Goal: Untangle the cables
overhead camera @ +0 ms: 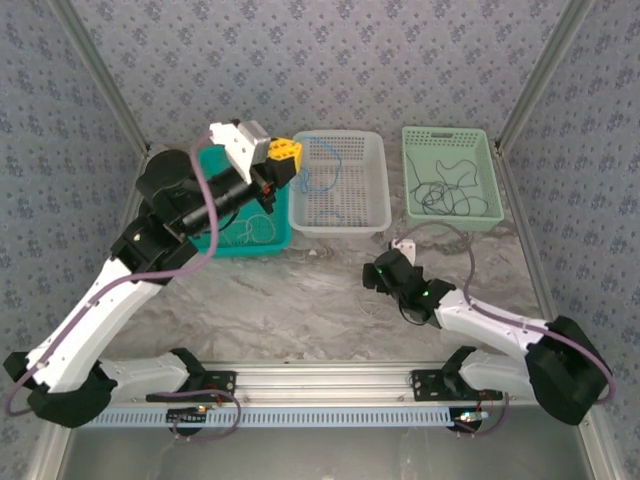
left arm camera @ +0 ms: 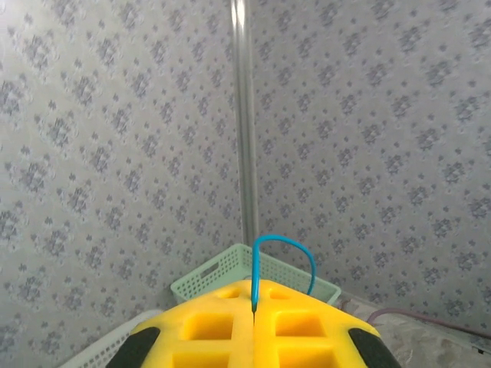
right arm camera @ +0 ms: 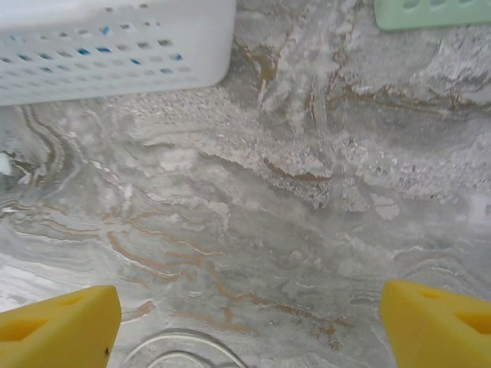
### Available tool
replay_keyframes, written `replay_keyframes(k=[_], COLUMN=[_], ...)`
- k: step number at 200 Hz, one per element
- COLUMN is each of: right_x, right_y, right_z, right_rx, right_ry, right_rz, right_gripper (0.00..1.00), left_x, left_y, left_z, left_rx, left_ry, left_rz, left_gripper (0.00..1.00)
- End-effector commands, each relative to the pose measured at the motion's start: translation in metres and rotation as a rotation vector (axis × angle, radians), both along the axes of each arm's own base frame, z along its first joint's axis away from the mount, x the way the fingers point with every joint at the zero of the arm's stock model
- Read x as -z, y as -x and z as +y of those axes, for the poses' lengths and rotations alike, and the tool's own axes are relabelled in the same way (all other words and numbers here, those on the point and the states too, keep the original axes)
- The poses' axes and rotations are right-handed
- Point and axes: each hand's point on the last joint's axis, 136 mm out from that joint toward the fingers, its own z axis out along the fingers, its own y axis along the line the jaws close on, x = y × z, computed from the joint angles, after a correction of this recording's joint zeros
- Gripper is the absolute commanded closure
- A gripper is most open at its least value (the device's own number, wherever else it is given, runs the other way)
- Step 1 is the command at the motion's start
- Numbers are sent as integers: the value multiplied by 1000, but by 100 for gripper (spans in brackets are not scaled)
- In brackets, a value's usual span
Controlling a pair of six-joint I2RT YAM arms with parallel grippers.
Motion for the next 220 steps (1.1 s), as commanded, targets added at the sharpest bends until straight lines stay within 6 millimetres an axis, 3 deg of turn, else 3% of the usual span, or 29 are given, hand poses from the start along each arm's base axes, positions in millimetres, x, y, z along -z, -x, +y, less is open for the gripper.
replay_keyframes(k=[1,48,114,220], right_x=[-9,-2,3,13], right_y=[6,22,32,47], right_z=[-2,-8,-20,-31], right_rx=[-45,-56,-12,4], right_ry=[30,37,7,8], right_rz=[9,78,82,139], right_gripper=[10,10,10,10], left_x=[-1,23,101,231], left_y=[-23,-85,-160,-233], left_z=[0,-10,-39,-71], left_rx=[20,34,40,26], left_ry=[59,74,41,-40], left_rz=[36,146,353,680], left_gripper=[96,96,96,96])
